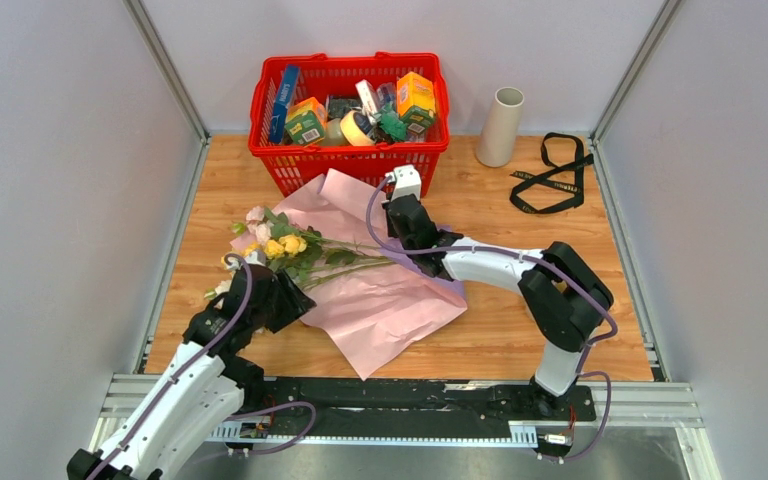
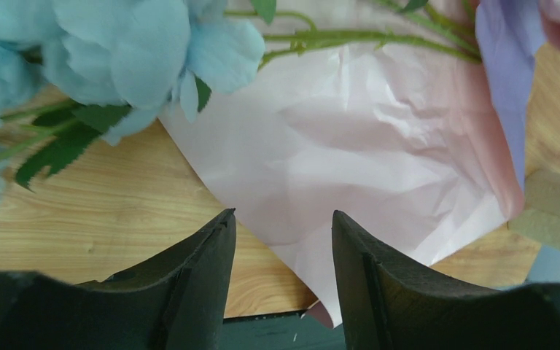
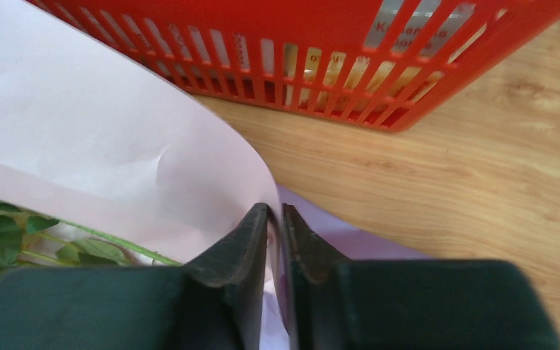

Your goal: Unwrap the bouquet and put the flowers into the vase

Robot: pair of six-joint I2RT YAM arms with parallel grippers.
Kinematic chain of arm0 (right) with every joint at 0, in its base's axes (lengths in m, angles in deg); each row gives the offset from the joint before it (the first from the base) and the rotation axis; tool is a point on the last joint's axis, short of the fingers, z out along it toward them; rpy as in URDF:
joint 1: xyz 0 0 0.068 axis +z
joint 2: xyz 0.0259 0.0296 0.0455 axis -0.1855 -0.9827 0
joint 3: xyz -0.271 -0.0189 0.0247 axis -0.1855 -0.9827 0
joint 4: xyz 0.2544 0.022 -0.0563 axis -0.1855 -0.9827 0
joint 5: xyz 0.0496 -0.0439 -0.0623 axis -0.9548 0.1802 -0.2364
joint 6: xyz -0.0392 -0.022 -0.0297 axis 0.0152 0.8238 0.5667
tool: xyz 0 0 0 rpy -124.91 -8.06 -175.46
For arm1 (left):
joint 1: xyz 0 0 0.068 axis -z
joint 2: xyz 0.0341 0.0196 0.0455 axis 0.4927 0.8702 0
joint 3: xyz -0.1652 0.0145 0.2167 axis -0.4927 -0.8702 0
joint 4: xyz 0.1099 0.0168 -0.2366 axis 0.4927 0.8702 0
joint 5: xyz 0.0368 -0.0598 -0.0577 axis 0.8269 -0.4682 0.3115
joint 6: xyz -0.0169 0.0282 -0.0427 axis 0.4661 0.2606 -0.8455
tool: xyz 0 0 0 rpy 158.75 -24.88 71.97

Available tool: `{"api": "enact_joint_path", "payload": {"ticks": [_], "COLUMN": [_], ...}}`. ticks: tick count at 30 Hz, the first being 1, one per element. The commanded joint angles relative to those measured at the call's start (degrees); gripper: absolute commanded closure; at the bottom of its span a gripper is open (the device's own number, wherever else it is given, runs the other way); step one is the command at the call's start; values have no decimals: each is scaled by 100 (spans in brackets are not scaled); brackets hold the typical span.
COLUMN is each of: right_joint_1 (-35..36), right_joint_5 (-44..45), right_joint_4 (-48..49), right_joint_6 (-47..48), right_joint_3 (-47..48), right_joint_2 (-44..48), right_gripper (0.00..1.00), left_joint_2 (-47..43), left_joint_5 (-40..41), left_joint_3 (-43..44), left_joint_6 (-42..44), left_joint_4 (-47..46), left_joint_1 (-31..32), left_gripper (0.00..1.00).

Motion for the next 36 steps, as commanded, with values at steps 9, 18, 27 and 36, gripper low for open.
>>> {"api": "enact_joint_path", "payload": {"ticks": [9, 18, 27, 36], "right_joint_1": [96, 982, 2372, 3435], "right_joint_5": [-1428, -2149, -2097, -1017], "right_joint_4": [-968, -1012, -2, 228], "right_joint_6": [-76, -172, 302, 1346], "right_joint_3": [-65, -786, -1437, -964], "right_joint_2": [1629, 2640, 2045, 718], "right_gripper": [28, 17, 5, 0], "left_joint_2": [1805, 2490, 3167, 3608], "left_joint_5": [1436, -14, 256, 495], "left_joint_3": [2094, 2210, 2797, 3300], "left_joint_6": [926, 1332, 1481, 1428], "left_joint_4": [242, -961, -868, -111], "left_joint_1": [-500, -668, -668, -1071], "left_gripper": [40, 41, 41, 41]}}
